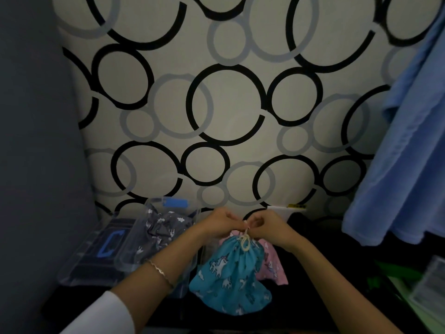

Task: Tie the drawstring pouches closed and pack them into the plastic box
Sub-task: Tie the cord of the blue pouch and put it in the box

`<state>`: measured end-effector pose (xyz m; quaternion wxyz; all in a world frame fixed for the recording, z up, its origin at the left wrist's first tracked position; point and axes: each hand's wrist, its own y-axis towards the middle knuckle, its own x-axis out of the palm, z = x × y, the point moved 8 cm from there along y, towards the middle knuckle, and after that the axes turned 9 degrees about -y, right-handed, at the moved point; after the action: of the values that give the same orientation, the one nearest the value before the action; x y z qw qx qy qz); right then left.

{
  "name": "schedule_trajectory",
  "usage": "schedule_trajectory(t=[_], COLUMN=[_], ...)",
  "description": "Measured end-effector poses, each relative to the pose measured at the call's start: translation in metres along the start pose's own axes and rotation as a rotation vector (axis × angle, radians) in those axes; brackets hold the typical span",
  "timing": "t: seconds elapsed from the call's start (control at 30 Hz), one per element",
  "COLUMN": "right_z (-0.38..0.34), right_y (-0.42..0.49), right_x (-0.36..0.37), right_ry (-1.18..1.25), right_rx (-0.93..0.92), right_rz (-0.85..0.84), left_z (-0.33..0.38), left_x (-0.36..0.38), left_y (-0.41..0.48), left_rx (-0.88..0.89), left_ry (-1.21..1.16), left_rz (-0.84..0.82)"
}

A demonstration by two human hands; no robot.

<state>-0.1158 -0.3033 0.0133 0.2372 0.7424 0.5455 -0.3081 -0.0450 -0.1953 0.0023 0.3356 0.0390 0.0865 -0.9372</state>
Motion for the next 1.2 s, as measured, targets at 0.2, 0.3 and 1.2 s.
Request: schedule_trajectory(t=[0.2, 0.3, 1.2], right_z=[-0.006, -0.007, 0.006], right_y=[0.0, 0.001, -0.006], right_x=[-0.007, -0.006, 0.003], right_ry=[-0.156, -0.233, 0.295], right_rx=[-0.089, -0.116, 0.033], right_rz=[0.143, 0.128, 0.075], left_z=[-0.011, -0.011, 0.015], left_x=[0.002, 0.003, 0.006], left_y=[-0.004, -0.003, -0.008], left_rx=[-0.188, -0.189, 0.126], left_ry=[-0.058, -0.07, 0.185], left_rz=[-0.031, -0.036, -0.095])
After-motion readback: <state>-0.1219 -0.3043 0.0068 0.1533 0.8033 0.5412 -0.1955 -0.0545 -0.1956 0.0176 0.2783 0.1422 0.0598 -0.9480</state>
